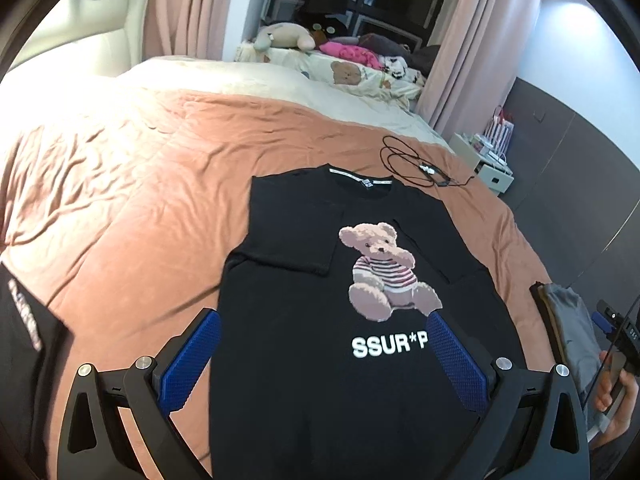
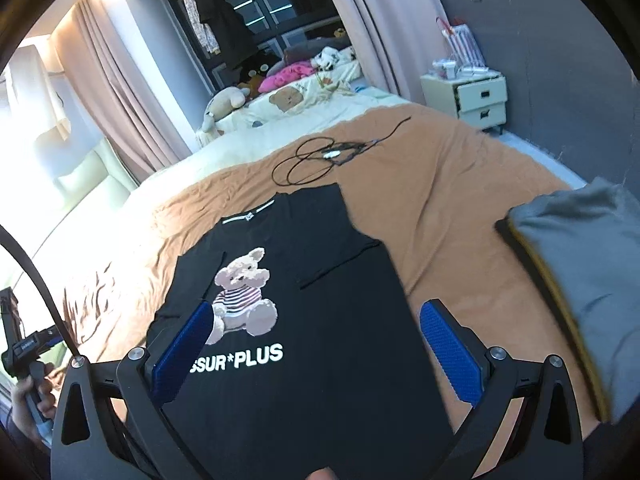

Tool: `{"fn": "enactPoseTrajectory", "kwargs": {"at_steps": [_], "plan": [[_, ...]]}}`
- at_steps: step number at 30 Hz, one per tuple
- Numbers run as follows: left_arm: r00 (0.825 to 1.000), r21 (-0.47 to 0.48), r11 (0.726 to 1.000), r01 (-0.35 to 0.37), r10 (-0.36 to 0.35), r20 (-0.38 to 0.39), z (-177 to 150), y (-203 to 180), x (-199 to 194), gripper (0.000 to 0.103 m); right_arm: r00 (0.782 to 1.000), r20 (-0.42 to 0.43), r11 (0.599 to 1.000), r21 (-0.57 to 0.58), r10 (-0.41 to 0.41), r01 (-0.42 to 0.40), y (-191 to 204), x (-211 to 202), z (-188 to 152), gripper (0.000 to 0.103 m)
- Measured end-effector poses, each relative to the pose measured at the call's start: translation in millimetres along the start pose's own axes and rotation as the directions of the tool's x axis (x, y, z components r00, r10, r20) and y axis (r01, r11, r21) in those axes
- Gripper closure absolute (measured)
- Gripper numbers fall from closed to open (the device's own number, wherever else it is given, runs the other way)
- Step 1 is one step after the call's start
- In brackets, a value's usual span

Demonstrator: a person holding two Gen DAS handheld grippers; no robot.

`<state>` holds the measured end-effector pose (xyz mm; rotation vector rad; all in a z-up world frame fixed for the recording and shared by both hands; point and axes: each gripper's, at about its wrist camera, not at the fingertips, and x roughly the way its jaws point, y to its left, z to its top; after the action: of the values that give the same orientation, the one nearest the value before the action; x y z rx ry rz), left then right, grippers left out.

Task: Fold small clothes
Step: 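Move both tools back to the hem of the black T-shirt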

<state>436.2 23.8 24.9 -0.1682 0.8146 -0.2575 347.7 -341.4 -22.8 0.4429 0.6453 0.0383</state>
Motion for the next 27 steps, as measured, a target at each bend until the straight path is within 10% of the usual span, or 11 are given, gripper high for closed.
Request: {"fn": "enactPoseTrajectory", "kwargs": {"at_steps": [27], "plan": [[0.999,-0.06,0.998,-0.019,0.021,0.037,-127.9,63.0,-101.3,0.0,0.999,-0.018,0.999,-0.021,0.033,-0.033,-47.0,-90.0,-81.4,0.0]]}}
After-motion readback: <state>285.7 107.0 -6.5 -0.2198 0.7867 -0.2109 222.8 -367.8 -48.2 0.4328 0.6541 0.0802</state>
